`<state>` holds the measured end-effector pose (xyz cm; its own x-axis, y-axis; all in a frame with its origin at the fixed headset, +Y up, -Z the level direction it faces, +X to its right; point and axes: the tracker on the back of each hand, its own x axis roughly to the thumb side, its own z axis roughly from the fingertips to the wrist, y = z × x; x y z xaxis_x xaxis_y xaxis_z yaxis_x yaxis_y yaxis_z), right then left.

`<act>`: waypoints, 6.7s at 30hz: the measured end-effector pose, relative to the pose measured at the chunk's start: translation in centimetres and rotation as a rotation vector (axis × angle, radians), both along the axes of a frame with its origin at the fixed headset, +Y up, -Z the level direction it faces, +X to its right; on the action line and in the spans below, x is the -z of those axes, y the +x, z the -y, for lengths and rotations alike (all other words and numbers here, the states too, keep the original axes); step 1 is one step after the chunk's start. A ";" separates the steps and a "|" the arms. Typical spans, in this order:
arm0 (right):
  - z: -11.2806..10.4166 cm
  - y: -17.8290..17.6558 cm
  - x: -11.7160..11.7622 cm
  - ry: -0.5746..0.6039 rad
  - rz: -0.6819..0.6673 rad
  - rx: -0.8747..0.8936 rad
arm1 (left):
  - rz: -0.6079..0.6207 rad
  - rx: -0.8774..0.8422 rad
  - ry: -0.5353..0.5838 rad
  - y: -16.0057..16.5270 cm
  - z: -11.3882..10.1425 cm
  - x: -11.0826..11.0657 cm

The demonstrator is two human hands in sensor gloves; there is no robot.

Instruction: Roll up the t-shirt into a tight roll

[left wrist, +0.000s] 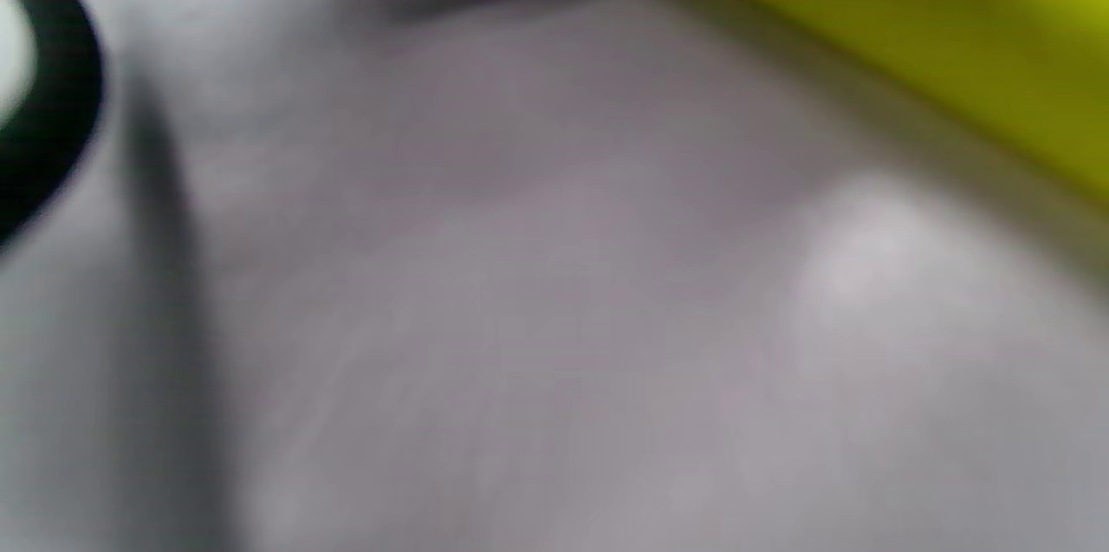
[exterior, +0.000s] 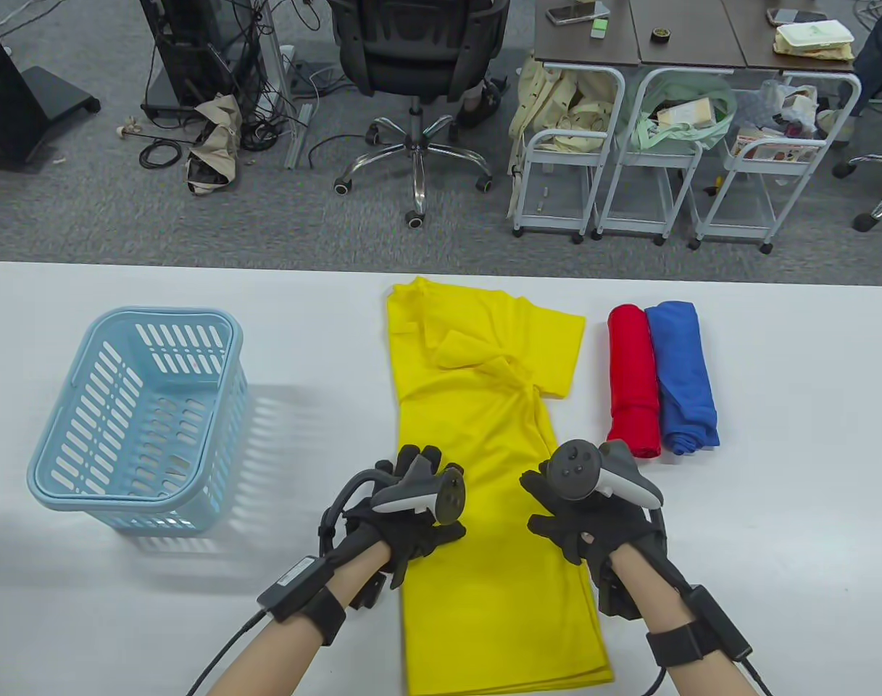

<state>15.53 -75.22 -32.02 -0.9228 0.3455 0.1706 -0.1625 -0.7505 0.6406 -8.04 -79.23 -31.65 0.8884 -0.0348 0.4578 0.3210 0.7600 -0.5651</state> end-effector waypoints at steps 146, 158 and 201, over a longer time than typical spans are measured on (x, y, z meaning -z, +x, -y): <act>-2.4 -0.1 13.2 0.119 0.541 -0.203 | -0.079 -0.101 -0.187 -5.7 1.0 -3.4; -7.0 -5.6 10.9 0.086 0.165 0.122 | -0.081 -0.102 -0.186 -5.7 1.0 -3.4; 1.7 -7.2 -0.4 0.080 -0.218 -0.415 | -0.044 0.077 0.019 -3.2 -0.3 -2.5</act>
<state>8.36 -76.95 -31.62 -0.9196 -0.0668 0.3870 0.2936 -0.7717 0.5642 -11.27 -78.95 -29.18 0.9021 -0.1123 0.4168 0.3540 0.7448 -0.5656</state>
